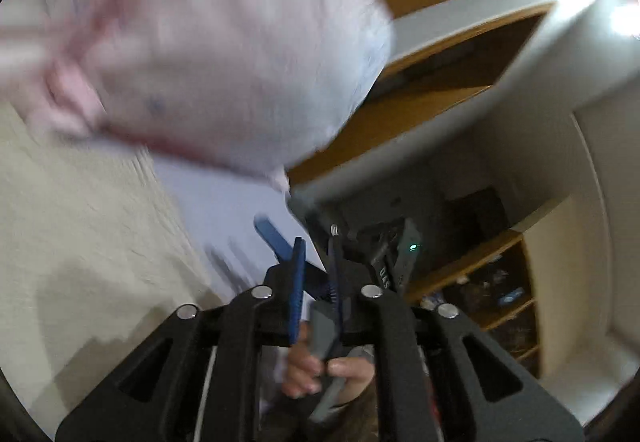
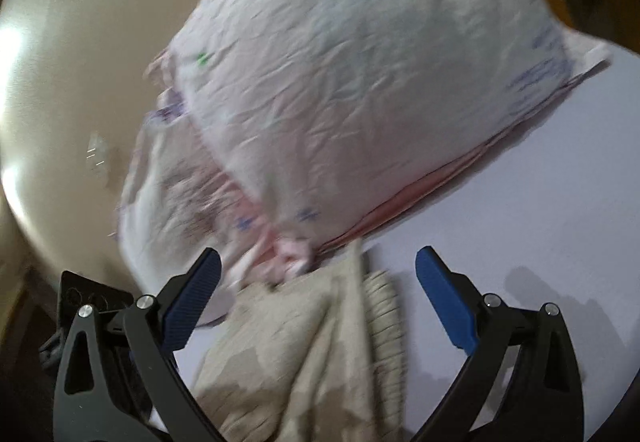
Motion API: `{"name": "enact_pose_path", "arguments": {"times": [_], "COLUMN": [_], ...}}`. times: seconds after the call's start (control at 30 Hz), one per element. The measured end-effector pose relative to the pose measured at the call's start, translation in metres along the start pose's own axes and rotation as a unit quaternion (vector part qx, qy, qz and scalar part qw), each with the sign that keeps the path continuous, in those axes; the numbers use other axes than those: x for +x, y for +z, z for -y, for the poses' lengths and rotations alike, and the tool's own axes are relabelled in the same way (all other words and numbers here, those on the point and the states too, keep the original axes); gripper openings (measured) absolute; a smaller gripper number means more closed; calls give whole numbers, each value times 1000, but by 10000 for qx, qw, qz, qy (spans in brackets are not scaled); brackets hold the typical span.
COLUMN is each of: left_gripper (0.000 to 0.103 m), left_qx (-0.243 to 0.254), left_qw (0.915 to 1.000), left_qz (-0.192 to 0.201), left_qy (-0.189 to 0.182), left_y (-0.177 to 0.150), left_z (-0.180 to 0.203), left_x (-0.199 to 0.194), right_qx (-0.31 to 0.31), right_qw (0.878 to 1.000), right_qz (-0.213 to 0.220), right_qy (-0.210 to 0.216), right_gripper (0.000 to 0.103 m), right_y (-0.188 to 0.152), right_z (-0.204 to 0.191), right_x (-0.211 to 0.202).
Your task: Fold small clothes
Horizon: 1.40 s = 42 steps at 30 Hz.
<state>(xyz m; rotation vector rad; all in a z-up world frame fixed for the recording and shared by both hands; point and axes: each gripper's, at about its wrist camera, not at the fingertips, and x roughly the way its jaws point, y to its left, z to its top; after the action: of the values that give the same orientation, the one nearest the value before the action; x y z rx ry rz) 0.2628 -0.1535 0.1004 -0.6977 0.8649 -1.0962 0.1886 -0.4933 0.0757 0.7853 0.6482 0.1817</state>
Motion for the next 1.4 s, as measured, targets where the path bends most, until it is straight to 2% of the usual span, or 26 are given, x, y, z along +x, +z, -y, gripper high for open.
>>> {"name": "enact_pose_path", "arguments": {"times": [0.03, 0.07, 0.1, 0.17, 0.2, 0.27, 0.33, 0.43, 0.5, 0.53, 0.57, 0.63, 0.73, 0.8, 0.83, 0.87, 0.9, 1.0, 1.07, 1.13, 1.3, 1.4], "left_gripper": [45, 55, 55, 57, 58, 58, 58, 58, 58, 59, 59, 60, 70, 77, 80, 83, 84, 85, 85, 85, 88, 89], "left_qx": [78, 159, 216, 360, 381, 239, -18, -277, -288, -294, -298, -292, -229, -180, -170, -174, -199, -269, -275, -289, -284, -256], "left_qw": [9995, 9969, 9936, 9825, 9757, 9662, 9647, 9642, 9638, 9635, 9637, 9642, 9667, 9680, 9690, 9703, 9715, 9708, 9662, 9623, 9618, 9594], "left_qz": [182, 385, 465, 538, 538, 460, 398, 366, 354, 344, 330, 322, 409, 478, 482, 454, 395, 150, 7, -92, -232, -319], "left_qy": [228, 675, 1004, 1745, 2088, 2525, 2602, 2611, 2629, 2638, 2632, 2616, 2515, 2458, 2416, 2369, 2328, 2377, 2564, 2702, 2712, 2790], "left_y": [0, -1, -4, -12, -16, -21, -27, -32, -35, -36, -37, -37, -36, -35, -34, -33, -32, -30, -30, -29, -30, -36], "left_z": [0, -1, -5, -13, -20, -38, -51, -65, -66, -66, -68, -65, -61, -59, -59, -60, -62, -69, -74, -79, -82, -84], "left_x": [-20, -44, -60, -86, -97, -113, -125, -136, -139, -141, -143, -137, -136, -134, -132, -128, -123, -101, -84, -72, -49, -39], "right_qx": [19, 16, -52, -349, -451, -533, -573, -656, -958, -1119, -1284, -1577, -2043, -1879, -1803, -1706, -1575, -1001, -604, -459, -340, -262], "right_qw": [9998, 9988, 9965, 9916, 9874, 9817, 9748, 9680, 9649, 9637, 9629, 9644, 9663, 9741, 9751, 9745, 9699, 9589, 9671, 9724, 9670, 9685], "right_qz": [-140, -338, -617, -1061, -1437, -1821, -2131, -2319, -2277, -2224, -2153, -1965, -1285, -884, -846, -900, -1141, -1691, -1652, -1571, -1962, -1997], "right_qy": [157, 340, 567, 653, 496, 139, -337, -700, -889, -960, -1002, -799, -900, -893, -979, -1143, -1468, -2045, -1836, -1665, -1590, -1465], "right_gripper": [98, 98, 98, 98, 97, 88, 84, 75, 52, 23, 19, 18, 16, 17, 17, 19, 21, 44, 76, 82, 85, 88], "right_y": [-1, -4, -9, -21, -30, -40, -50, -60, -67, -68, -70, -68, -50, -32, -27, -25, -27, -40, -42, -41, -46, -50], "right_z": [-3, -8, -16, -33, -42, -49, -50, -51, -61, -66, -71, -86, -113, -108, -101, -89, -71, -26, -11, -4, 6, 7], "right_x": [0, -1, 0, 7, 21, 40, 59, 77, 81, 82, 81, 80, 59, 39, 37, 38, 48, 63, 55, 48, 51, 51]}}
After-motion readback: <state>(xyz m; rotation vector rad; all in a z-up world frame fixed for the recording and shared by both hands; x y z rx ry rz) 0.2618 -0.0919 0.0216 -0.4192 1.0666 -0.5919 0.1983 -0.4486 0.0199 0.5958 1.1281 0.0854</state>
